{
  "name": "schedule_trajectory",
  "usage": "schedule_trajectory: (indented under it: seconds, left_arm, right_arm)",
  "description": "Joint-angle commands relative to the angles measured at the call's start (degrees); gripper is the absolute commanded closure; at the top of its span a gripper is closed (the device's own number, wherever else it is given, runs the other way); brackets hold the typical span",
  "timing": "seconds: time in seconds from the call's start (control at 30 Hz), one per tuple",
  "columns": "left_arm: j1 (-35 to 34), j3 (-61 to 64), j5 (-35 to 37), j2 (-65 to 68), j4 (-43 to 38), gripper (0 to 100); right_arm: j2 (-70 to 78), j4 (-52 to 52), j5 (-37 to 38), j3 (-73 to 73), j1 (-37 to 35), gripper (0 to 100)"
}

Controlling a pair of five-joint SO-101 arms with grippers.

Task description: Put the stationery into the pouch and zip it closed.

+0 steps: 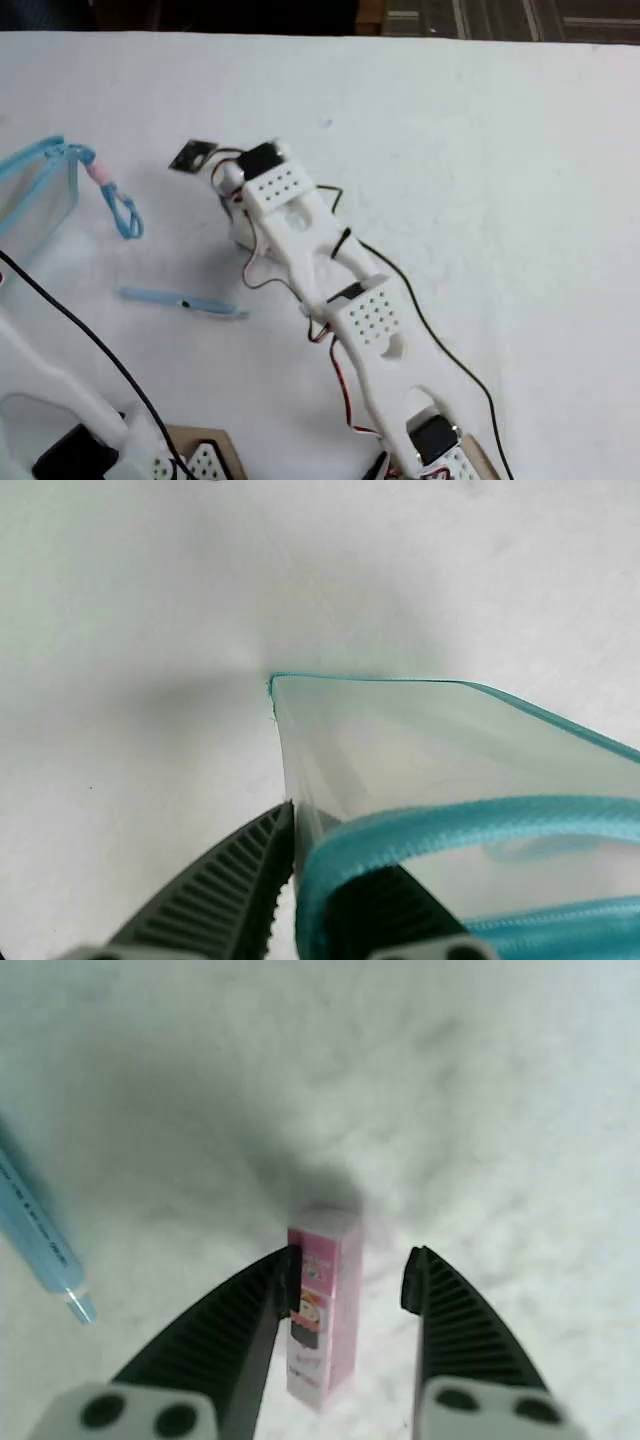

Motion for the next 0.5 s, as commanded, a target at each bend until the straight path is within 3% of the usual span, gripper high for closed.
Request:
schedule_trajectory:
  seconds: [0.0, 0.1, 0.27, 0.37, 0.47]
  left_arm:
    - [-0.1, -2.9, 0.4, -2.1, 0.0, 98]
    - [-0.1, -2.9, 0.4, -2.1, 0.0, 98]
    - [-0.1, -2.9, 0.4, -2.1, 0.0, 98]
    - [-0.2, -2.9, 0.4, -2.1, 0.0, 98]
    - [-0.2, -2.9, 0.4, -2.1, 0.0, 98]
  right_arm:
    - [2.0, -0.7, 0.0, -2.4, 0.3, 90.2]
    - [2.6, 1.3, 0.3, -4.8, 0.2, 98.7]
    - [2.9, 5.8, 0.4, -7.1, 0.3, 91.2]
    - [2.1, 5.4, -0.1, -8.1, 1.0, 98.1]
    - [-0.3, 6.1, -3.1, -14.2, 1.4, 97.8]
